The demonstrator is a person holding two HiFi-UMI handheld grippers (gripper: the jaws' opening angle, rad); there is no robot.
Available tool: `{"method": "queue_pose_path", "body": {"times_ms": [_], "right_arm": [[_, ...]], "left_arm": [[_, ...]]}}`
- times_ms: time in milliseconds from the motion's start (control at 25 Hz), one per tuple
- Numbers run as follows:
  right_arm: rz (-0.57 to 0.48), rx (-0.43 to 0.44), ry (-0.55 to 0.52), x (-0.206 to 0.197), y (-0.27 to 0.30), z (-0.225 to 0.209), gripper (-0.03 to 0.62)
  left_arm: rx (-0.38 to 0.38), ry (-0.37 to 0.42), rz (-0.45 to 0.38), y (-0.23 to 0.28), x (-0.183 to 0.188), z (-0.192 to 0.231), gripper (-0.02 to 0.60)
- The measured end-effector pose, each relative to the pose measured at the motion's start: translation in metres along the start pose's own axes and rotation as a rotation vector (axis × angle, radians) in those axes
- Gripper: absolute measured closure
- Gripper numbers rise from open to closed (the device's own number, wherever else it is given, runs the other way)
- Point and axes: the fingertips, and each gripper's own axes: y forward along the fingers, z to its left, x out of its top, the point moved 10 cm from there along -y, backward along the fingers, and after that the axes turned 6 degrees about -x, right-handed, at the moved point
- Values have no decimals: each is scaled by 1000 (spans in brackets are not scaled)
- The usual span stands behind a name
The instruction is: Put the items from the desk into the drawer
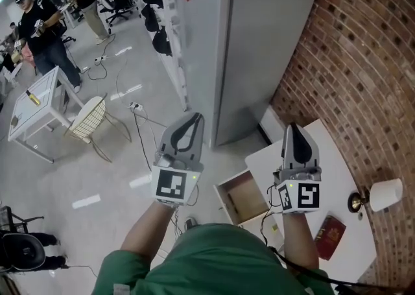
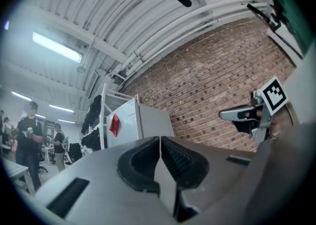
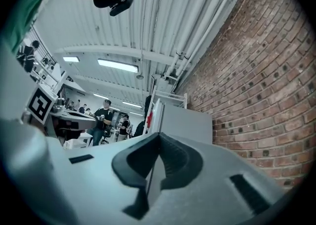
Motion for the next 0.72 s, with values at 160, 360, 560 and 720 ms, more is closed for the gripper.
{"method": "queue_pose_path", "body": {"times_ms": [160,360,560,720], "right_arm": [[8,17,23,-4,0,1,591],[4,26,24,-3,-2,3,591],[-9,24,19,3,-6,5,591],[-13,38,22,1,-3,9,591]], "left_arm": [[28,68,-5,-5,3,-4,572],[24,90,-5,-7,4,-9,574],[21,54,5,-10,2,-12,572],[38,45,38,-13,-2,-9,572]]}}
